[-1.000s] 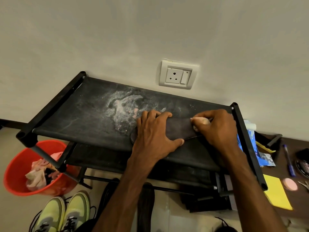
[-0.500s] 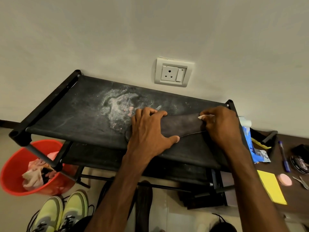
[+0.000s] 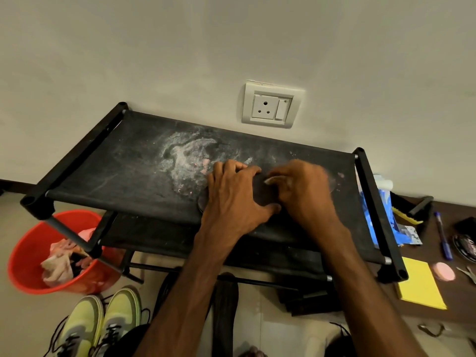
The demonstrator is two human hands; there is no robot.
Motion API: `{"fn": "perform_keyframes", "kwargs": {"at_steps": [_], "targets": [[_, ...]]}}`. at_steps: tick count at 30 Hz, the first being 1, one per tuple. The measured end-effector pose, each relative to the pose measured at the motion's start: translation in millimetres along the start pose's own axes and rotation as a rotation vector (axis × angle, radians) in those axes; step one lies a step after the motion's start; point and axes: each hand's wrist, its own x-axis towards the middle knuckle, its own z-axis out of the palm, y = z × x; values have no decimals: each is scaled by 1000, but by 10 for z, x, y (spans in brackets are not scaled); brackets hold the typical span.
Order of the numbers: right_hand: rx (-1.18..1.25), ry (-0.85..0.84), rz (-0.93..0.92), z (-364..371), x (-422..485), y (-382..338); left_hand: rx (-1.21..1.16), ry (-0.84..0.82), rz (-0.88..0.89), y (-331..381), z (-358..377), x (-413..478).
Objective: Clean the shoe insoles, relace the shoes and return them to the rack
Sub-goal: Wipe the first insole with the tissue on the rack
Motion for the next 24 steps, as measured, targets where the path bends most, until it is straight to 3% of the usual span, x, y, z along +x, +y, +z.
{"fn": "perform_keyframes", "kwargs": {"at_steps": [3,12,15,19,24], "targets": [[109,-72,-167,61,-16,-165,-25,-18,-7,-19,-1,2],[-47,120,274,-206,18,372,-11,15,-11,-13,18,1],[-80,35,162,-157,-16,245,-17,22,-17,-16,18,7],[87,-167,-34,-128,-81,-20,-26,3,-16,-26,21,24],[151,-133,77,-163,-50,72,-19,-7,-18,-22,14,22]]}}
